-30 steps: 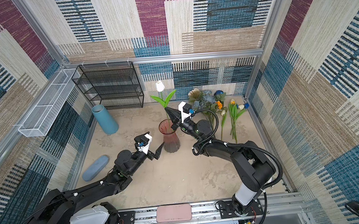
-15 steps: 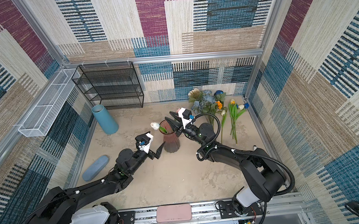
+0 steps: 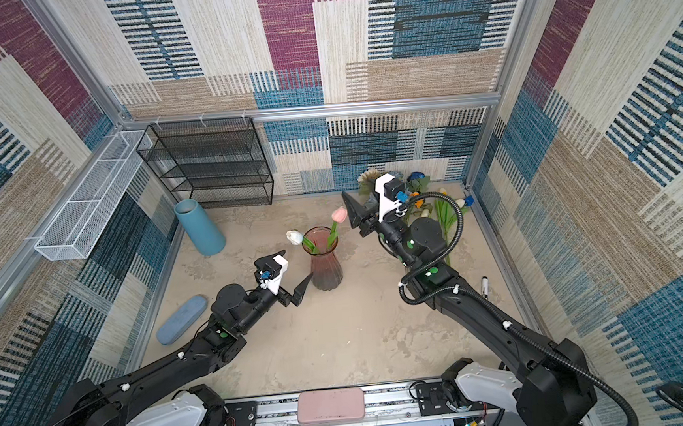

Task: Arrange flowers in a vase
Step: Place the flower in the vase, then pick up the flower from the top-right of the table.

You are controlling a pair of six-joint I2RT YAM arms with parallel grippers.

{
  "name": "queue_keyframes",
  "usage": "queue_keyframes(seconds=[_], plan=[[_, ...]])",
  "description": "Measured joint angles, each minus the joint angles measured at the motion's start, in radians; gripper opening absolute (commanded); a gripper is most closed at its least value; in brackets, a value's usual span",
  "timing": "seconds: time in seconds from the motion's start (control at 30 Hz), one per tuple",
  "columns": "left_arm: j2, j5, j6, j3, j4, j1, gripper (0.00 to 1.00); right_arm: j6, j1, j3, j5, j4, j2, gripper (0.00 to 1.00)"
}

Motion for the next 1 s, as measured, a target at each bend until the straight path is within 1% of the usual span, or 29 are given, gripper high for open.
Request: queue_keyframes(seconds=[0.1, 0.17, 0.2, 0.27, 0.33, 0.4, 0.5, 0.63, 0.8, 0.93, 1.0], plan=[[-0.008, 0.044, -0.004, -0.016, -0.029, -0.002, 0.99, 0.084, -0.148, 0.006, 0.014, -0.183, 0.032, 0.72], [-0.002, 0.08, -0.008, -0.024, -0.052, -0.008, 0.99, 0.137, -0.238, 0.006, 0.019, -0.298, 0.09, 0.7], [0.003, 0.093, -0.009, -0.024, -0.059, -0.012, 0.99, 0.158, -0.272, 0.006, 0.021, -0.348, 0.123, 0.68], [0.016, 0.119, -0.011, -0.023, -0.069, -0.025, 0.99, 0.188, -0.334, 0.003, 0.006, -0.444, 0.193, 0.62], [0.028, 0.138, -0.01, -0.02, -0.071, -0.039, 0.99, 0.218, -0.394, 0.003, -0.039, -0.501, 0.26, 0.58], [0.038, 0.142, -0.01, -0.014, -0.075, -0.051, 0.99, 0.233, -0.436, 0.011, -0.05, -0.537, 0.331, 0.55], [0.044, 0.143, -0.008, -0.007, -0.09, -0.057, 0.99, 0.247, -0.463, 0.055, -0.053, -0.602, 0.445, 0.5], [0.047, 0.142, -0.008, -0.005, -0.1, -0.061, 0.99, 0.247, -0.484, 0.113, -0.055, -0.64, 0.558, 0.48], [0.048, 0.142, -0.007, -0.005, -0.1, -0.063, 0.99, 0.247, -0.515, 0.163, -0.03, -0.665, 0.649, 0.47], [0.06, 0.142, -0.007, -0.004, -0.099, -0.063, 0.99, 0.243, -0.516, 0.209, -0.025, -0.688, 0.724, 0.43], [0.067, 0.143, -0.007, -0.002, -0.099, -0.063, 0.99, 0.238, -0.516, 0.222, -0.025, -0.693, 0.75, 0.39]])
